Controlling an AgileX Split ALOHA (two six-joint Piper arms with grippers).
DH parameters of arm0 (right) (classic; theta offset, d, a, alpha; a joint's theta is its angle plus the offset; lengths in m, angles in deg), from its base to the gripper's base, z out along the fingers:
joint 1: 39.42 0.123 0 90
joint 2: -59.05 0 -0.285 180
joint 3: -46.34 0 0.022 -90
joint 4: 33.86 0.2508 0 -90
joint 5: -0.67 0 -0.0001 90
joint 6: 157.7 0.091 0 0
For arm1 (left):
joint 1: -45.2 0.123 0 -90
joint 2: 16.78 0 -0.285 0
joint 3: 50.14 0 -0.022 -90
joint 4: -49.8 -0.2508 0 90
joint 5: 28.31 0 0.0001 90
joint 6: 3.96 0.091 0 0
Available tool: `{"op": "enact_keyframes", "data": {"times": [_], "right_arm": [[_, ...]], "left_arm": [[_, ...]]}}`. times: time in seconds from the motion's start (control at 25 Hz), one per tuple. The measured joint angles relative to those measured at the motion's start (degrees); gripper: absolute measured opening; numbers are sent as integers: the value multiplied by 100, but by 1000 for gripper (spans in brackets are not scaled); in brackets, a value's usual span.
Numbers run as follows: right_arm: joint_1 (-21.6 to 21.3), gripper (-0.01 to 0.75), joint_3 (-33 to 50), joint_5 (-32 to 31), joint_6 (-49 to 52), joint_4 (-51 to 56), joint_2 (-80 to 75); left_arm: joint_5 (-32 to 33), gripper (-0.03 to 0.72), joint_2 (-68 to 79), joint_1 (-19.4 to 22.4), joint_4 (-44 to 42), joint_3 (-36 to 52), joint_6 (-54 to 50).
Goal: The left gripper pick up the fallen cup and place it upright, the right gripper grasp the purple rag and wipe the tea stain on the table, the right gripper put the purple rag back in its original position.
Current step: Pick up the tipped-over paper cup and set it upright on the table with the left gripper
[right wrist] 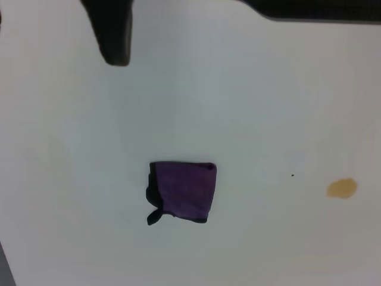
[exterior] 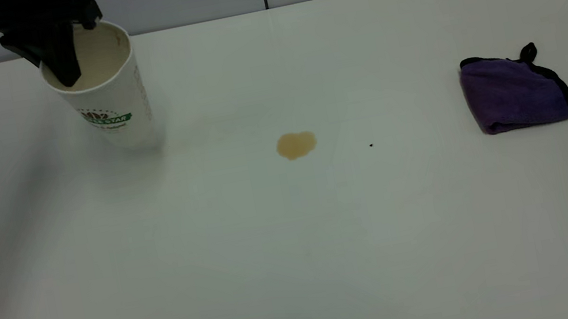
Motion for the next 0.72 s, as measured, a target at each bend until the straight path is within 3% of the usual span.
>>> {"op": "enact_keyframes", "data": {"times": [0.16,0.72], "right_arm": [[0,474,0,0,0,0,0],[0,474,0,0,0,0,0]], "left_arm": [[-50,-27,88,174,587,0,606],[-299,-26,740,180,721,0,706]]}}
